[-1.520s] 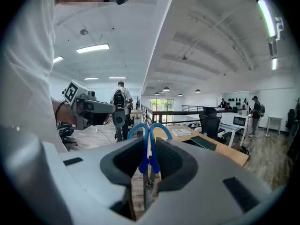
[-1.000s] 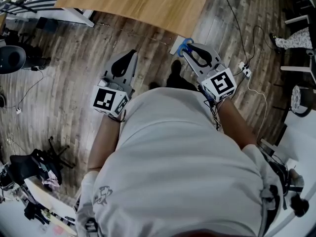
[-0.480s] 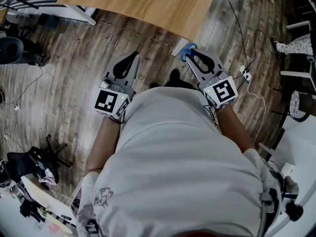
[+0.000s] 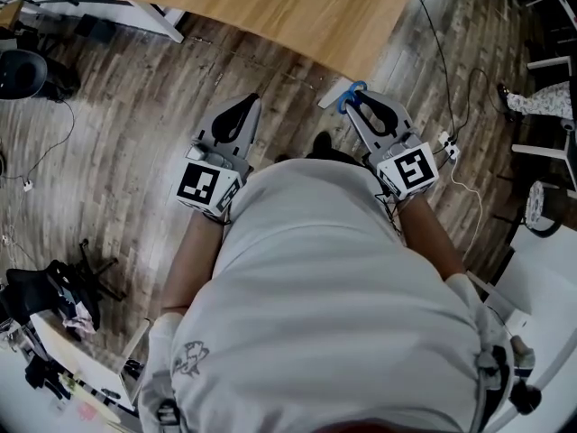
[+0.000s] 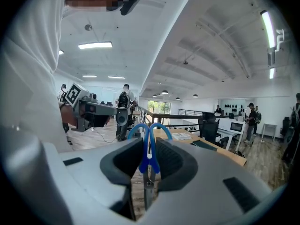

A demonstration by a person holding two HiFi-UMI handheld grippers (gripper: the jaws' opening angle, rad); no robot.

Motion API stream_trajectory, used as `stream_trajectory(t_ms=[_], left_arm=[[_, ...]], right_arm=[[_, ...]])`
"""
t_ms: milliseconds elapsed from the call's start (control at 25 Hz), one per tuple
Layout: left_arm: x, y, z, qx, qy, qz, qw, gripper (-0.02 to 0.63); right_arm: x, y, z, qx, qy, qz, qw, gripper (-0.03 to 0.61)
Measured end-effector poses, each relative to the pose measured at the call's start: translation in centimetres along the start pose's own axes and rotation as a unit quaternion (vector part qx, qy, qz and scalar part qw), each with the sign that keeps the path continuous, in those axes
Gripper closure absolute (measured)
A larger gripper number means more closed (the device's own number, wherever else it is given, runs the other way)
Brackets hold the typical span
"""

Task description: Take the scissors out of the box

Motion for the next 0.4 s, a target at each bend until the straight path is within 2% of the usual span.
stream_trajectory(t_ms=[400], left_arm=[[0.03, -0.67, 0.25, 0.005, -0.003, -0.005, 1.0000, 0.609]], right_arm=[[0.43, 0.45, 0.34, 0.005, -0.009, 0.000, 1.000, 0.485]])
Point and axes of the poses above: the fingertips, and each gripper's own axes: y forward along the fingers, z to its left, x out of its top, the point moved 3 cm from there along -y, backward along the fingers, and after that the axes turned 1 degree about x, right-handed, at the moved point
